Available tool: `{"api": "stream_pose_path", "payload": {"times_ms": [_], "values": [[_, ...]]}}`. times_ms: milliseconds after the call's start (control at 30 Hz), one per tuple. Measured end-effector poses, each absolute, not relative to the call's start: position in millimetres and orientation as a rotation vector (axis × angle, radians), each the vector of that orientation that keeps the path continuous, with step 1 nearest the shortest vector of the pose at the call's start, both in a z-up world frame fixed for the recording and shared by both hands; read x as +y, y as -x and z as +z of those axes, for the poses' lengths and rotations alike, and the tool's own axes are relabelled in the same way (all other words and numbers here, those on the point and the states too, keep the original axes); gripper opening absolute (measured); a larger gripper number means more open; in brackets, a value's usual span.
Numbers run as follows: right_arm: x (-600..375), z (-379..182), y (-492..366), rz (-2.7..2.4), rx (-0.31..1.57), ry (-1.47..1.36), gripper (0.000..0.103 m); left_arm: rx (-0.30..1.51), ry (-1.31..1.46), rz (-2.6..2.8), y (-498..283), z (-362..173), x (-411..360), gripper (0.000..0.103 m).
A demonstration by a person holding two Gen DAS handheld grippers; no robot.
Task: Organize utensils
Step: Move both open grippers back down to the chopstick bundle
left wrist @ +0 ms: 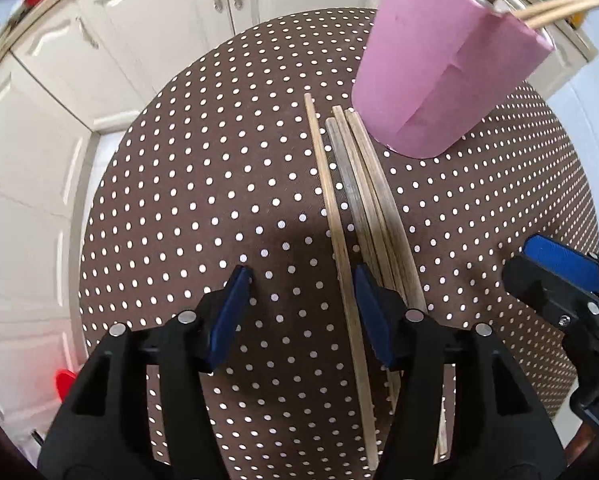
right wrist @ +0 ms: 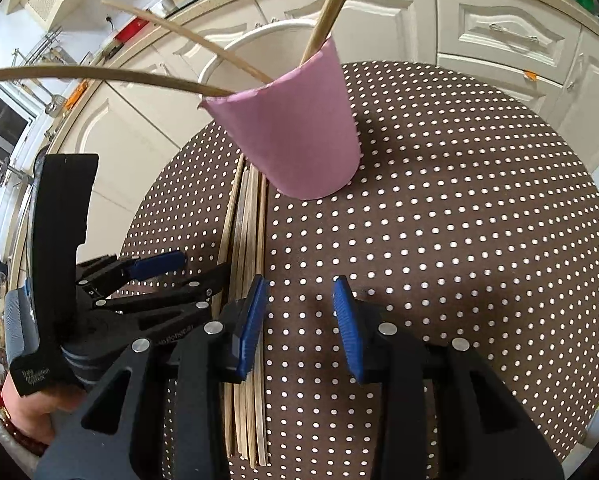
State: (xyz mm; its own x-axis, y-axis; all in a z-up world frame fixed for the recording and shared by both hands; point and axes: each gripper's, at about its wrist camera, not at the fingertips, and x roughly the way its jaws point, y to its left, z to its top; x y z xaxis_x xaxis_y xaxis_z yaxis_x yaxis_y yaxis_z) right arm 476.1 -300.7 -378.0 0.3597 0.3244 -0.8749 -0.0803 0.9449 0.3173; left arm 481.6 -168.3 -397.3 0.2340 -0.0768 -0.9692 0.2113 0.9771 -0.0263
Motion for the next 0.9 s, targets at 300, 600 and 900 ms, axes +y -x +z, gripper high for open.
{"api": "stream_pose_path", "payload": {"times_ms": [300, 600, 900], "values": [[-278.2, -390.0, -498.6, 0.275, 1.209, -0.183, 0.033, 1.329, -0.065, -0.205, -492.2, -400.5, -148.7, 0.031], [-256.4, -405.8, -514.7, 0.239, 1.234, -0.045, 0.033, 1.353, -0.022, -0.241, -490.5, -399.7, -131.5, 0.031], [-232.2, -405.8, -528.8, 0.243, 1.245, -0.021, 0.035, 1.356, 0.023, -0.214, -507.7, -398.1, -121.2, 0.03]]}}
